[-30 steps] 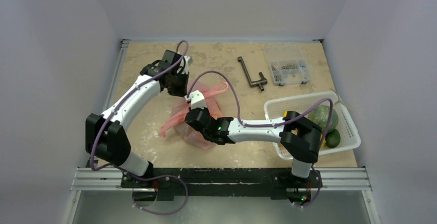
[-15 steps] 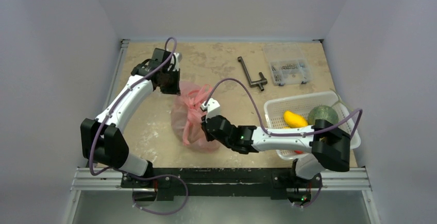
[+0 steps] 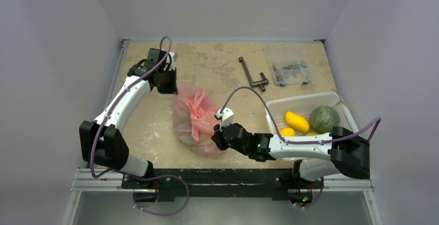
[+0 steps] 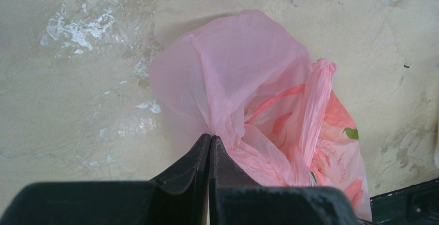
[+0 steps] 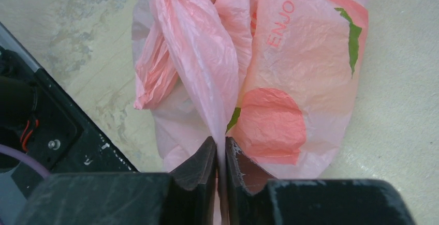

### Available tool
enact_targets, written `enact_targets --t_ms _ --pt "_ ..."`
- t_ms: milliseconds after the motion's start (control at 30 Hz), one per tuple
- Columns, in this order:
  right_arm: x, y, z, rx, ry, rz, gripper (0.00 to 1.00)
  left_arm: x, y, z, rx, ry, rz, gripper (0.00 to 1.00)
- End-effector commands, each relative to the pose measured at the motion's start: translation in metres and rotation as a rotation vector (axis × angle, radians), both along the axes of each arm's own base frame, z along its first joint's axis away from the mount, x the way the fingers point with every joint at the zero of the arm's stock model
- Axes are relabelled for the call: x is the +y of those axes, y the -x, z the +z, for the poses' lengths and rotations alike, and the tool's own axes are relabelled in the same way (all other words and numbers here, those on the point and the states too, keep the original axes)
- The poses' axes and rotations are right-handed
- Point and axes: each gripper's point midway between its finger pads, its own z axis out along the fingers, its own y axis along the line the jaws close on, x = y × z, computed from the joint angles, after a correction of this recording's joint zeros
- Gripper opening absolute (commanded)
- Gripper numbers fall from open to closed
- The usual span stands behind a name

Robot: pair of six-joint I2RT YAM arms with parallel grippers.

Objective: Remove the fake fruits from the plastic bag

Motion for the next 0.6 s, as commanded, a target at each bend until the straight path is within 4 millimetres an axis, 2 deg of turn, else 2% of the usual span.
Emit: enact_targets --t_ms 0,67,133,200,300,433,567 --pt "0.005 0.012 0.020 -0.014 0.027 0.103 0.16 -0.003 -0.013 0.014 -0.065 0.038 0.002 0.00" --pt "0.012 0.007 0.040 -0.050 0.033 0.116 0.22 -0.006 -0.013 0.012 -0.055 0.051 -0.006 0.00" --pt "0.016 0.001 0.056 -0.091 0.051 0.119 0.37 -0.010 -0.013 0.011 -0.046 0.066 -0.017 0.00" --pt "0.025 -0.008 0.070 -0.146 0.068 0.128 0.47 -0.013 -0.013 0.011 -0.038 0.078 -0.028 0.00" --pt "0.043 -0.024 0.077 -0.188 0.121 0.102 0.59 -0.014 -0.012 0.011 -0.032 0.084 -0.033 0.00" --pt "0.062 -0.052 0.075 -0.229 0.258 0.026 0.64 -0.013 -0.012 0.011 -0.034 0.079 -0.032 0.00" --pt "0.068 -0.065 0.065 -0.251 0.371 -0.002 0.64 -0.013 -0.012 0.011 -0.033 0.077 -0.030 0.00"
